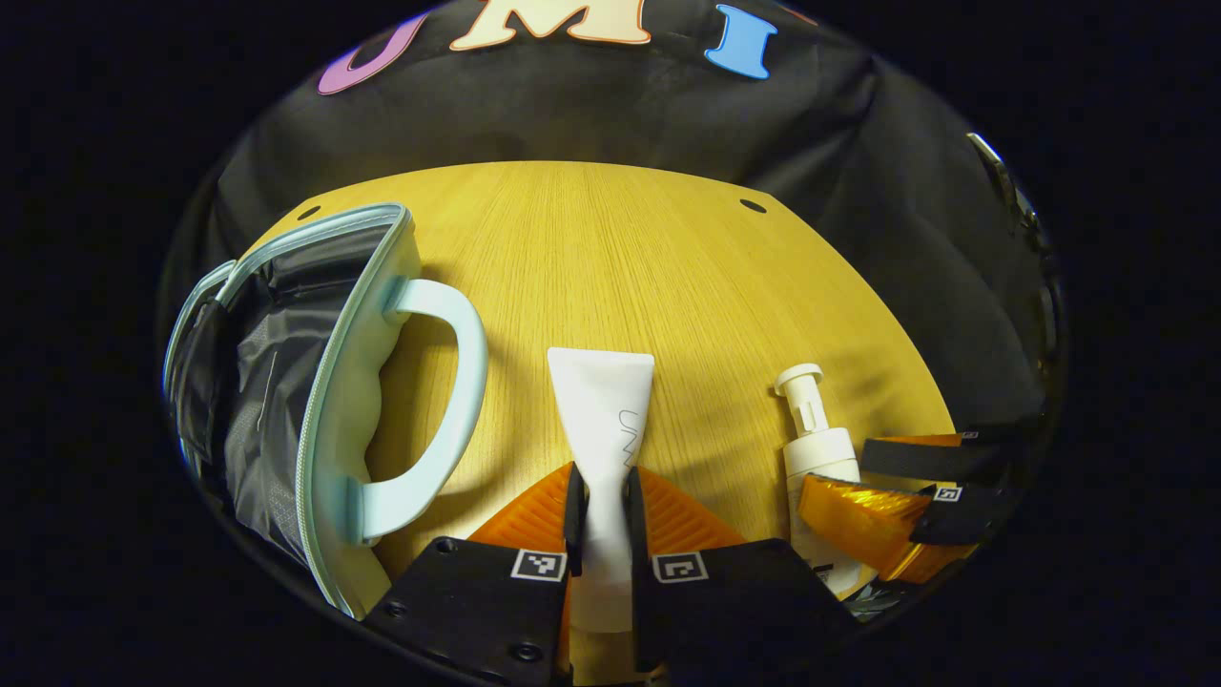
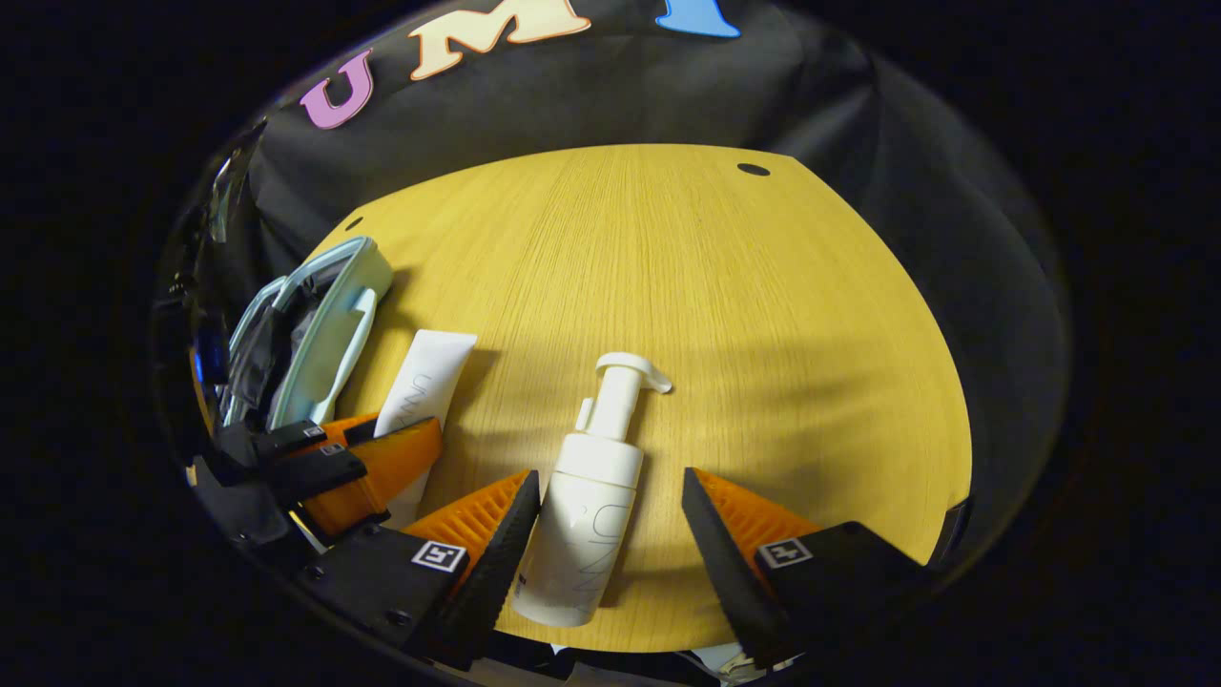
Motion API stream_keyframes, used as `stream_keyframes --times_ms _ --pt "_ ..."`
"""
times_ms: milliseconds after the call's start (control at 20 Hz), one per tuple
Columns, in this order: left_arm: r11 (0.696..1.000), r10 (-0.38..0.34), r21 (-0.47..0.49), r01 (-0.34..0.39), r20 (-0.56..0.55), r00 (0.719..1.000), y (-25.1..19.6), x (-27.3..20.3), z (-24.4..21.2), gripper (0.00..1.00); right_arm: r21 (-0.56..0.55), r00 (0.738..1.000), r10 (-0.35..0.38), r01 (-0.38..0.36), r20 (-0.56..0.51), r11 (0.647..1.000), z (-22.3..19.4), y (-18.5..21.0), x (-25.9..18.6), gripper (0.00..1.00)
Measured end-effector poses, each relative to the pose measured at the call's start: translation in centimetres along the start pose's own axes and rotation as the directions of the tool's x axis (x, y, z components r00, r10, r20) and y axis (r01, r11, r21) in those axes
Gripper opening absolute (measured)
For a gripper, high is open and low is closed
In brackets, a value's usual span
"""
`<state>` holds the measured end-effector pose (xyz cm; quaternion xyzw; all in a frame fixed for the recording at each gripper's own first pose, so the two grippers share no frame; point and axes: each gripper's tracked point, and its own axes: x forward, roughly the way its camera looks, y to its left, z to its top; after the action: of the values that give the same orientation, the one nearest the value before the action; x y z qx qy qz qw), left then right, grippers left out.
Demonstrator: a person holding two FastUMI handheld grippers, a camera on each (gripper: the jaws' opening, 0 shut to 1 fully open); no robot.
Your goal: First open the suitcase, pack the skin care products into it, and then close the suitcase.
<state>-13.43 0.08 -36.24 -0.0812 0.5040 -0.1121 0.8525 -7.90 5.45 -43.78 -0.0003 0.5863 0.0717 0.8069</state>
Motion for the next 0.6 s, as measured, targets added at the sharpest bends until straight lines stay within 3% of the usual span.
stream_keyframes --times_ms 100,250,400,600 --pt "1.000 -0.002 0.010 0.002 -0.002 1.000 -0.3 -0.2 0.1 0.19 0.006 1.000 0.007 -0.007 -0.030 1.000 -0.5 0.4 0.9 0.75" --pt "1.000 -0.004 0.024 0.004 -0.002 1.000 -0.8 -0.3 0.3 0.13 0.008 1.000 0.011 -0.011 -0.029 1.000 -0.2 0.5 0.6 0.60" --pt "0.999 -0.041 0.032 0.042 -0.023 0.999 -1.2 -0.6 0.3 0.06 0.019 1.000 0.021 -0.020 -0.018 1.000 -0.1 0.6 0.7 0.54" --pt "0.995 -0.069 0.071 0.067 0.026 0.997 -1.9 -2.1 3.0 0.06 0.036 1.000 0.022 -0.021 -0.016 0.999 -0.1 0.6 0.8 0.53"
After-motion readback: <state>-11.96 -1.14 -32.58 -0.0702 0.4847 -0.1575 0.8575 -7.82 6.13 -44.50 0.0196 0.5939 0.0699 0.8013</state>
